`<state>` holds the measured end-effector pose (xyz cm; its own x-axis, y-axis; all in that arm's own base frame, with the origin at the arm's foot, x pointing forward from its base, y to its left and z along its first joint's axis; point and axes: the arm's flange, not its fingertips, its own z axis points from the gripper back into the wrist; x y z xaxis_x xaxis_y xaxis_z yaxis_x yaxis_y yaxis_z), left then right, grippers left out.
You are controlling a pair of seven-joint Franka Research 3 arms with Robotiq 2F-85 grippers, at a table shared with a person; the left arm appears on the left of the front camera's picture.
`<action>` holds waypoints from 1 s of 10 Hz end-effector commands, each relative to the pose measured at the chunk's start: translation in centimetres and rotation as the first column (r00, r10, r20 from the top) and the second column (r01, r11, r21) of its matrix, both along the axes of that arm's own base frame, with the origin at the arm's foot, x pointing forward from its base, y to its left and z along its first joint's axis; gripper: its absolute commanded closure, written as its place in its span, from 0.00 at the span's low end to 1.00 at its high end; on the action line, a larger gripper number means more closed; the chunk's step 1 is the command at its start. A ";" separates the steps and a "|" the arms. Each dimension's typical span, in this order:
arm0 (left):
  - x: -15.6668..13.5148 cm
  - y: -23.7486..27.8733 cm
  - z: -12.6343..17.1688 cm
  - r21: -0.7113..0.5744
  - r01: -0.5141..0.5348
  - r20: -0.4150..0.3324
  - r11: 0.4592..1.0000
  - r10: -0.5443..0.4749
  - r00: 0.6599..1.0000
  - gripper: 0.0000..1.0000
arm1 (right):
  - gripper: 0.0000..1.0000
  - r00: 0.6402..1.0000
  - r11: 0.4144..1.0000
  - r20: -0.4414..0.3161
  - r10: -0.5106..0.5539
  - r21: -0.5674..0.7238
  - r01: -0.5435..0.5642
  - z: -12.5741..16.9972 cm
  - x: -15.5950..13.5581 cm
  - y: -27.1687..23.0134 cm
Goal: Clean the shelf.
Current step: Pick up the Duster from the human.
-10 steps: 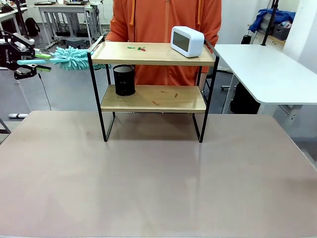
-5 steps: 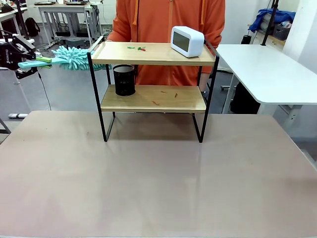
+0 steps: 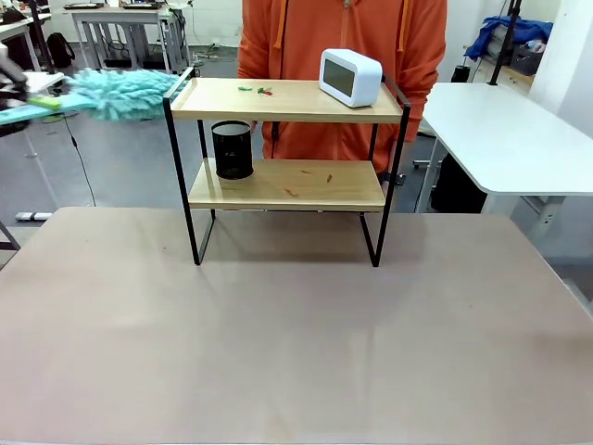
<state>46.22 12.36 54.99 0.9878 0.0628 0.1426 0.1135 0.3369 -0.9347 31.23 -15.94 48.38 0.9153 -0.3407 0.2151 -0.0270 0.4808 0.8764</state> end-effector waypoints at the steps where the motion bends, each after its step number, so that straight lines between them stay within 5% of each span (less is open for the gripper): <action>1: -9.3 3.2 1.8 0.139 -0.045 0.126 0.989 0.027 0.992 1.00 | 0.00 1.000 1.000 0.030 0.003 0.013 -0.004 0.1 0.3 0.1; 3: -17.7 5.3 2.3 0.244 -0.021 0.223 0.969 -0.035 0.974 1.00 | 0.00 1.000 1.000 0.030 0.003 0.013 -0.004 0.1 0.3 0.1; 5: -22.6 6.5 1.9 0.336 0.042 0.255 0.941 -0.134 0.957 1.00 | 0.00 1.000 1.000 0.030 0.003 0.013 -0.004 0.1 0.3 0.1; 7: -23.6 6.8 0.6 0.361 0.191 0.205 0.913 -0.278 0.938 1.00 | 0.00 1.000 1.000 0.030 0.003 0.013 -0.004 0.1 0.3 0.1; 8: -22.7 6.6 -0.2 0.412 0.191 0.155 0.891 -0.275 0.949 0.99 | 0.00 1.000 1.000 0.030 0.003 0.013 -0.004 0.1 0.3 0.1; 10: -24.4 6.8 1.4 0.366 0.103 0.211 0.925 -0.191 0.959 0.99 | 0.00 1.000 1.000 0.030 0.003 0.013 -0.004 0.1 0.3 0.1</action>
<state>22.27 18.90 55.58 0.9169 -0.2218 0.3319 0.3966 0.6007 -0.6942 31.22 -15.95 48.37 0.9158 -0.3403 0.2132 -0.0253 0.4810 0.8764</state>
